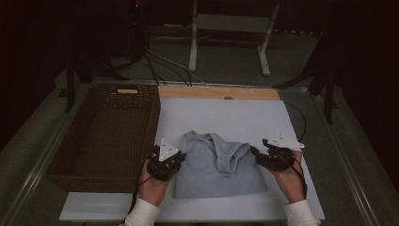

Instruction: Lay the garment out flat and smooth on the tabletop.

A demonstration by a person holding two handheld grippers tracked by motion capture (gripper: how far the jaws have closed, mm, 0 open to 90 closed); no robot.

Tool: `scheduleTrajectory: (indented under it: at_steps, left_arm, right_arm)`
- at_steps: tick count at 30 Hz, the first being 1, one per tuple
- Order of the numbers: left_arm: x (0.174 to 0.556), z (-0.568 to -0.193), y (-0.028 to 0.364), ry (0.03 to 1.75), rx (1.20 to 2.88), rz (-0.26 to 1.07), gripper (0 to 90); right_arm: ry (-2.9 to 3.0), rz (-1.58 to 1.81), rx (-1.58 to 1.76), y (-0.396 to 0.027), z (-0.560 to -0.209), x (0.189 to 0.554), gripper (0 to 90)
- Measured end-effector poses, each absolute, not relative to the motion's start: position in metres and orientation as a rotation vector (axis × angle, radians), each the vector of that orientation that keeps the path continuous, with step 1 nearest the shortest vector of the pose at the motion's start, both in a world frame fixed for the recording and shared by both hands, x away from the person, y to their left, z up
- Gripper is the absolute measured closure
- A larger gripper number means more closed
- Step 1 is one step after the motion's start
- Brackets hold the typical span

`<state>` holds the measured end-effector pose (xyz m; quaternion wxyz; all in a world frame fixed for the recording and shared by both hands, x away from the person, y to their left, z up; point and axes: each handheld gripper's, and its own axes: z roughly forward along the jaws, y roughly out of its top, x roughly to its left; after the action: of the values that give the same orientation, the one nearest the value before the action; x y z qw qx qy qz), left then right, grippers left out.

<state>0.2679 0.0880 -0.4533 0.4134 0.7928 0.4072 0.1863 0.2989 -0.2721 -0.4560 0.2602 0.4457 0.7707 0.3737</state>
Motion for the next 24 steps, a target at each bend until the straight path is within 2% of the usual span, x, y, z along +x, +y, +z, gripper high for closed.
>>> scheduleTrajectory:
  at_steps: [12, 16, 19, 20, 24]
  left_arm:
    - [0.269, -0.453, 0.090, 1.029, 1.982, 0.470, 83.8]
    - [0.269, -0.454, 0.089, 1.029, 1.982, 0.468, 83.8]
    - [0.268, -0.455, 0.089, 1.029, 1.982, 0.467, 83.7]
    - [0.268, -0.454, 0.089, 1.028, 1.981, 0.467, 83.7]
    - [0.268, -0.455, 0.088, 1.026, 1.982, 0.467, 83.4]
  right_arm:
    - [2.174, 0.964, 1.237, -0.273, -0.473, 0.314, 48.7]
    - [2.229, 0.994, 1.238, -0.272, -0.476, 0.317, 57.9]
    - [2.259, 0.989, 1.214, -0.270, -0.476, 0.316, 75.4]
    - [2.265, 0.983, 1.205, -0.269, -0.476, 0.315, 78.4]
    - [2.282, 0.953, 1.182, -0.269, -0.472, 0.308, 83.7]
